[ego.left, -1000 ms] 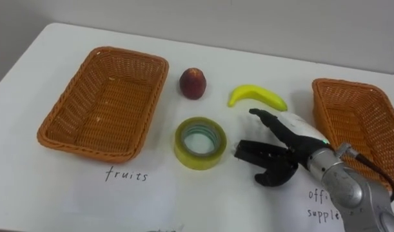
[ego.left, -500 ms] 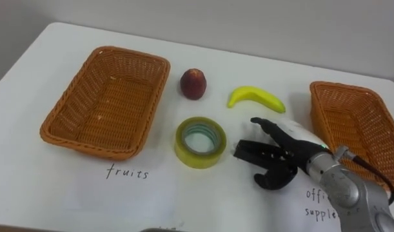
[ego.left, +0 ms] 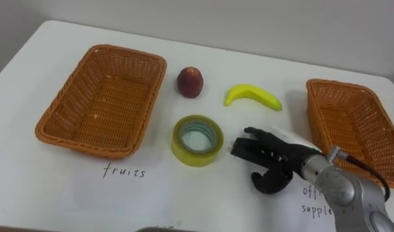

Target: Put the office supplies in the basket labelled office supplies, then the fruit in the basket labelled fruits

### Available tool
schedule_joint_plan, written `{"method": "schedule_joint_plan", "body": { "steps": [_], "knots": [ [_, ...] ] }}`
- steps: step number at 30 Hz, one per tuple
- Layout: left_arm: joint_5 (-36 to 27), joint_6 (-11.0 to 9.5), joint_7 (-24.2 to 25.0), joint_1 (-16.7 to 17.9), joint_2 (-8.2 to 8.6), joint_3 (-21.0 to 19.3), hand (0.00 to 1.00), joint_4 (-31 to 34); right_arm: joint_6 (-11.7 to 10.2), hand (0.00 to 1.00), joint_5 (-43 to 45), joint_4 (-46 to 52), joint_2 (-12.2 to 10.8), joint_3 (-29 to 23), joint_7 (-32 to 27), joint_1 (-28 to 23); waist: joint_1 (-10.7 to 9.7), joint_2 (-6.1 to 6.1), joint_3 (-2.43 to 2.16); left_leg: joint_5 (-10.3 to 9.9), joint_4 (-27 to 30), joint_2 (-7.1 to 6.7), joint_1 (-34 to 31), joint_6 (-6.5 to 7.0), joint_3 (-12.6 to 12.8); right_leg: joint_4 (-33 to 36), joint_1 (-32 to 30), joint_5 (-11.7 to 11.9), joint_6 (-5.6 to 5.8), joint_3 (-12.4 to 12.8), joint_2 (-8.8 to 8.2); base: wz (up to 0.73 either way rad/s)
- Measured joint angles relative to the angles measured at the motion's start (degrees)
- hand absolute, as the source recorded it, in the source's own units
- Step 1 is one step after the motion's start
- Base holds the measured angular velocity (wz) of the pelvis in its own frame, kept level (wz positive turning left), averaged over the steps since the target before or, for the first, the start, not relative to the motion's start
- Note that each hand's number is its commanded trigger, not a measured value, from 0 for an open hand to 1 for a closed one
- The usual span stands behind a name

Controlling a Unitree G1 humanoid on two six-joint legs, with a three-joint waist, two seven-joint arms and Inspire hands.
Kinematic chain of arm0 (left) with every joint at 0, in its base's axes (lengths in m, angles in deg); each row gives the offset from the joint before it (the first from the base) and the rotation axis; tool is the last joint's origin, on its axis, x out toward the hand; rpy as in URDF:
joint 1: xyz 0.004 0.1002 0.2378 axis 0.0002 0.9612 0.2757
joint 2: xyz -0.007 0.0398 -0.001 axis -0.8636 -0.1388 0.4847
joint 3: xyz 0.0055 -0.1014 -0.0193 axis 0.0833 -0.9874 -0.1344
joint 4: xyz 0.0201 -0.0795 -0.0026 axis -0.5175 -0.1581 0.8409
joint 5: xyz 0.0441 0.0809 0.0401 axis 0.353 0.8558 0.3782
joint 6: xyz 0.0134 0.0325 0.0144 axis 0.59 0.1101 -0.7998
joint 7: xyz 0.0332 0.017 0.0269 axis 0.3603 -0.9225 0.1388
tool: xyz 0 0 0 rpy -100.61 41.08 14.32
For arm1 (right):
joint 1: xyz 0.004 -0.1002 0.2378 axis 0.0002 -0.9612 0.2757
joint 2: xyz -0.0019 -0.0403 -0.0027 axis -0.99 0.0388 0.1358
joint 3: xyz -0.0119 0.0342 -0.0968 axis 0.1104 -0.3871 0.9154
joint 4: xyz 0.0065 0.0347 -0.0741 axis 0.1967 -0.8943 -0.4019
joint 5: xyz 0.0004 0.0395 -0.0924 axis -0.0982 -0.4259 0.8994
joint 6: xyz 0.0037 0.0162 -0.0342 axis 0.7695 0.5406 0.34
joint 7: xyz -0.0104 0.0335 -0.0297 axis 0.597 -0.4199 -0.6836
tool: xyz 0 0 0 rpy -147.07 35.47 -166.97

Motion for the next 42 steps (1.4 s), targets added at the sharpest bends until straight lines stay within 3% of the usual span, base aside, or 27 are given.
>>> {"method": "schedule_joint_plan", "body": {
  "steps": [13,14,15,16,17,18,24,30,42],
  "knots": [
    [0.12,0.11,-1.84,0.06,0.54,0.02,0.0,0.54,1.02,0.0,2.35,0.12,-1.35,0.01,1.81,0.31,0.03,0.03,-0.03,0.01,0.13,0.0,0.05,0.0,0.11,0.07,0.02,0.04,0.01,0.14,-0.02,0.0],
    [0.12,0.11,-1.87,0.06,0.54,0.02,0.0,0.54,1.02,0.07,2.4,0.12,-1.37,0.01,1.82,0.31,0.03,0.03,-0.03,0.01,0.13,0.0,0.05,-0.01,0.11,0.07,0.03,0.04,0.01,0.14,-0.03,0.0],
    [0.18,0.11,-1.92,0.06,0.55,0.03,0.0,0.54,1.03,0.23,2.43,0.13,-1.4,0.01,1.84,0.31,0.03,0.03,-0.03,0.01,0.14,0.0,0.05,-0.01,0.11,0.07,0.03,0.04,0.01,0.14,-0.03,0.0],
    [0.26,0.11,-2.0,0.06,0.57,0.02,0.0,0.54,1.03,0.69,2.43,0.15,-1.4,0.01,1.86,0.31,0.03,0.03,-0.04,0.01,0.14,0.0,0.05,-0.01,0.11,0.07,0.03,0.04,0.01,0.14,-0.02,0.0],
    [0.28,0.11,-2.04,0.05,0.58,0.03,0.0,0.54,1.02,0.96,2.43,0.14,-1.41,0.01,1.86,0.31,0.03,0.03,-0.04,0.01,0.14,0.0,0.05,-0.01,0.11,0.07,0.02,0.04,0.01,0.13,-0.03,0.0],
    [0.31,0.11,-2.09,0.05,0.58,0.03,0.0,0.54,1.02,1.0,2.43,0.14,-1.42,0.0,1.84,0.32,0.03,0.03,-0.04,0.01,0.14,0.0,0.04,-0.01,0.12,0.07,0.01,0.04,0.01,0.13,-0.03,0.0],
    [0.31,0.11,-2.22,0.08,0.71,0.05,0.0,0.53,1.06,1.0,5.51,-0.43,-2.35,-0.15,-0.87,2.59,0.14,0.14,-0.13,0.01,0.14,-0.01,0.03,0.0,0.16,0.06,-0.04,0.05,0.01,0.17,-0.05,0.0],
    [0.3,0.1,-2.13,0.1,1.07,0.07,0.0,0.54,1.76,1.0,9.55,-0.68,-2.36,0.53,-3.08,3.21,1.62,0.28,-0.32,0.03,0.18,-0.03,-0.11,-0.01,0.01,-0.13,-0.35,0.04,0.01,0.23,-0.08,0.01],
    [0.44,0.09,-2.07,-0.05,1.23,0.08,0.0,0.55,2.2,1.0,9.2,-0.42,-2.56,1.04,-3.3,3.12,1.38,0.39,-0.4,0.04,0.12,0.04,0.0,-0.01,-0.58,-0.23,-0.17,0.04,0.01,0.32,-0.08,0.0]
  ]
}}
